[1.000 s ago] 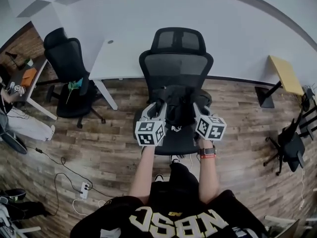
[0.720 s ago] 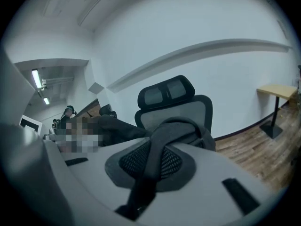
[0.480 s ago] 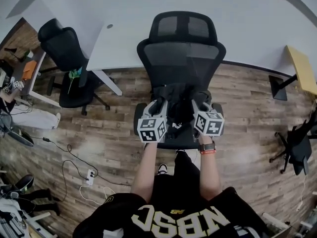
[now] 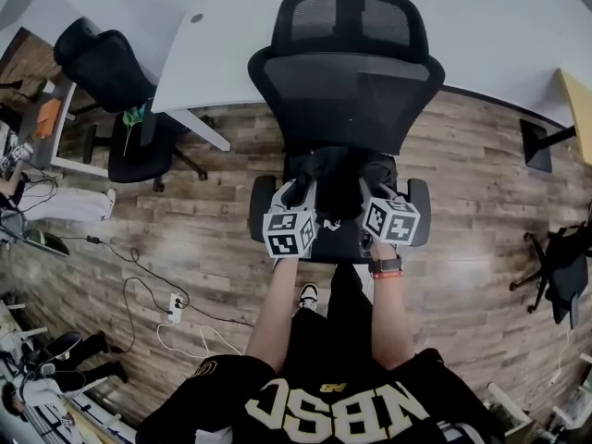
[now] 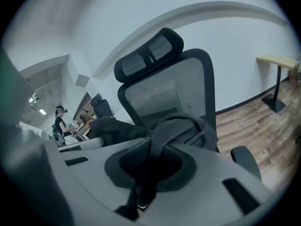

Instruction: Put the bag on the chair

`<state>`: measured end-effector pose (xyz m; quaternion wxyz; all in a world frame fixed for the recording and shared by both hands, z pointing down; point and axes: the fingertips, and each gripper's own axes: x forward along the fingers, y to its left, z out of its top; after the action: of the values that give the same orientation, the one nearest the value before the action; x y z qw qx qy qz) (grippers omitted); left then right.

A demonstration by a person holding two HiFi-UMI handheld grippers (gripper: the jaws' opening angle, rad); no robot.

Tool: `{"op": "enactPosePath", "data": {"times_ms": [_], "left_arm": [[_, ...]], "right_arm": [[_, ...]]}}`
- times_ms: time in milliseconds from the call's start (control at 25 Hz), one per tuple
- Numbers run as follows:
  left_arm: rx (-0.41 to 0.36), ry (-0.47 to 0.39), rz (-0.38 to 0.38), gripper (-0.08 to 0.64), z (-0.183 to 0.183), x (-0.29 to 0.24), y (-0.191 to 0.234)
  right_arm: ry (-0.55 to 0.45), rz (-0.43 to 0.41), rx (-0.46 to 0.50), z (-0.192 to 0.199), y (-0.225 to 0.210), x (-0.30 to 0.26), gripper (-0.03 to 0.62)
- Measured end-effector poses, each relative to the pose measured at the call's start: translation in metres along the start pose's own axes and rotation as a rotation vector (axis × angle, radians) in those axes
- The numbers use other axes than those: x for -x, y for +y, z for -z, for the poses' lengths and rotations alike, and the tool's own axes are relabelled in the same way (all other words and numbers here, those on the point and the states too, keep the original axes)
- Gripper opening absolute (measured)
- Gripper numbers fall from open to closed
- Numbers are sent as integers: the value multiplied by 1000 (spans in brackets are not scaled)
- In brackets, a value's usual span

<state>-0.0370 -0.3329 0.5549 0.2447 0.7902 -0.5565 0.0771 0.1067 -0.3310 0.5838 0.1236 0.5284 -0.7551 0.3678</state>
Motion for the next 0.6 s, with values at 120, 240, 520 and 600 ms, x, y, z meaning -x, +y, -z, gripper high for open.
{"op": "enactPosePath", "data": {"times_ms": [120, 240, 520, 600], "left_arm": [[32, 38, -13, 117, 15, -12, 10], [50, 55, -28, 117, 27, -19, 16], [70, 125, -52, 117, 65, -34, 24], [80, 154, -54, 117, 78, -40, 24]], "right_arm": [[38, 4, -9, 10, -9, -14, 32], [71, -14, -53, 19, -17, -23, 37], [149, -27, -87, 49, -37, -41, 46], [174, -29, -98, 59, -43, -46, 66]]}}
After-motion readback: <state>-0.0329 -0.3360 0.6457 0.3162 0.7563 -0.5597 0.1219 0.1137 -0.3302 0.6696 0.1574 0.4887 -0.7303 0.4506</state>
